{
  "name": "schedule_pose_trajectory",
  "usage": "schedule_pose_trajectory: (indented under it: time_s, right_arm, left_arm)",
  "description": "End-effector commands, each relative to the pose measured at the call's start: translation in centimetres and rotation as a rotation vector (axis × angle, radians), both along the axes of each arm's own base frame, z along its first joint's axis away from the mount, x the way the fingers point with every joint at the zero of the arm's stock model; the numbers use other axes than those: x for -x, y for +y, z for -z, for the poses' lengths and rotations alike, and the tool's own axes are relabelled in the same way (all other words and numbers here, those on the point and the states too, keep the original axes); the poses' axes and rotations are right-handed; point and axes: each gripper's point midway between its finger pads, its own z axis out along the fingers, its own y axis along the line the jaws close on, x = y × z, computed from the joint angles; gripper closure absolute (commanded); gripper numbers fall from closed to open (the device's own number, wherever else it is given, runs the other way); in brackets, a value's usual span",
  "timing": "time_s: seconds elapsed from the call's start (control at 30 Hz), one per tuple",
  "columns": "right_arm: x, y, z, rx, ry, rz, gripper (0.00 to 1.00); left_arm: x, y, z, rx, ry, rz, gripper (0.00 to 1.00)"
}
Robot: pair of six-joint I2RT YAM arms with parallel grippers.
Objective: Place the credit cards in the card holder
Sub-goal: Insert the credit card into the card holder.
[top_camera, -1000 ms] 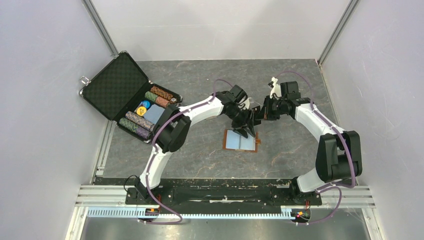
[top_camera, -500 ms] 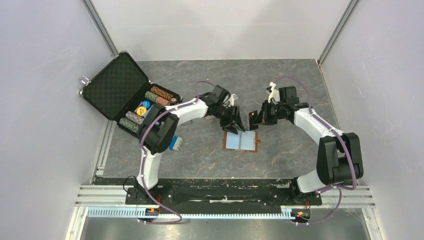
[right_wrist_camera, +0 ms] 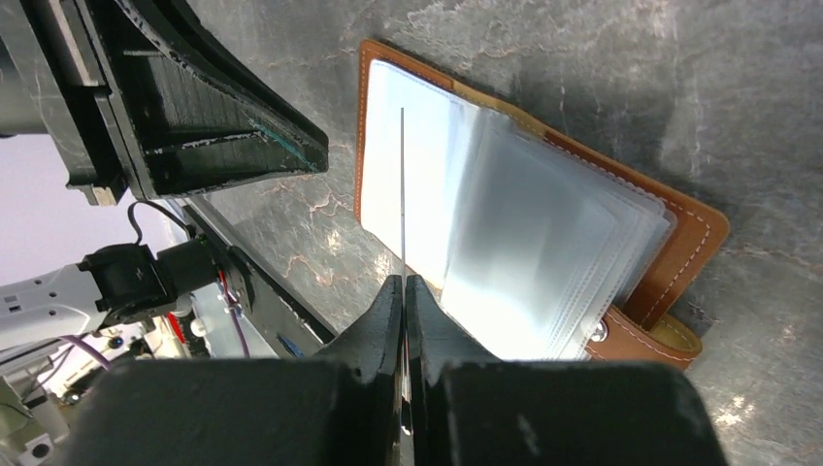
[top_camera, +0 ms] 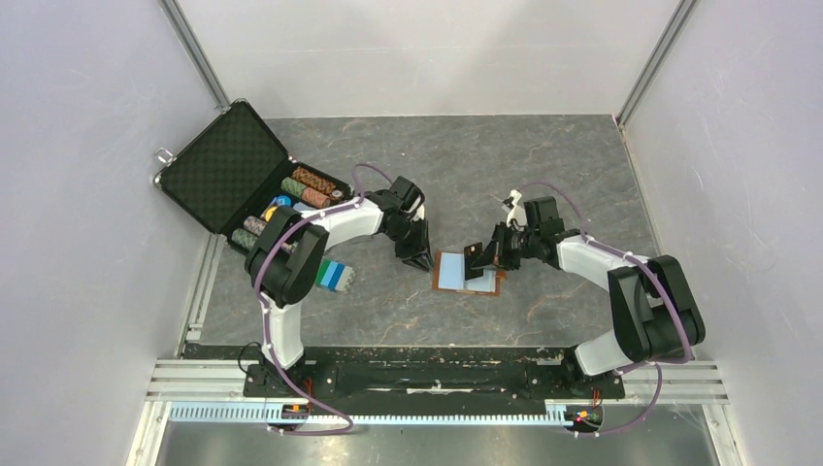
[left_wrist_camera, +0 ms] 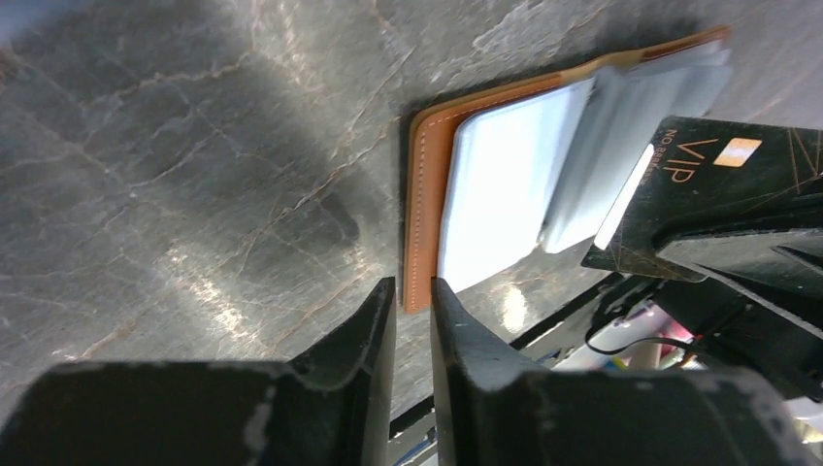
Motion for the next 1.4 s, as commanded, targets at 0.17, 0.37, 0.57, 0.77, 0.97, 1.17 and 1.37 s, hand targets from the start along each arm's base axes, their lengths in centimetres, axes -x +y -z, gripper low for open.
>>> schedule_pose_trajectory:
  time_s: [0.17, 0.37, 0.57, 0.77, 0.97, 1.17, 1.37]
  right_arm:
    - [0.5, 0.3, 1.3, -0.034, 0.012, 0.025, 1.00]
    - [0.9, 0.2, 2.6, -0.031, 0.026, 0.021, 1.00]
    - [1.1, 0.2, 3.8, -0.023, 0.045, 0.013, 1.00]
    - [0.6, 0.6, 3.7, -0.044, 0.033, -0.003, 1.00]
    - [0.3, 0.8, 4.5, -0.043, 0.036, -0.014, 1.00]
    - [-0.1, 0.8, 5.0, -0.034, 0.024, -0.027, 1.00]
    - [-0.1, 0.9, 5.6, -0.030, 0.011, -0.035, 1.00]
  left_arm:
    - [1.3, -0.2, 1.6, -0.079, -0.020, 0.085, 0.85]
    - [1.8, 0.2, 2.4, -0.106, -0.009, 0.089, 0.87]
    - [2.0, 0.4, 2.7, -0.116, -0.002, 0.086, 0.88]
    - [2.1, 0.3, 2.8, -0.115, 0.002, 0.091, 0.89]
    - [2.0, 0.2, 2.8, -0.112, 0.002, 0.096, 0.91]
    - [2.1, 0.0, 2.8, -0.109, 0.003, 0.099, 0.92]
    - [2.2, -0.4, 2.6, -0.094, 0.015, 0.099, 0.92]
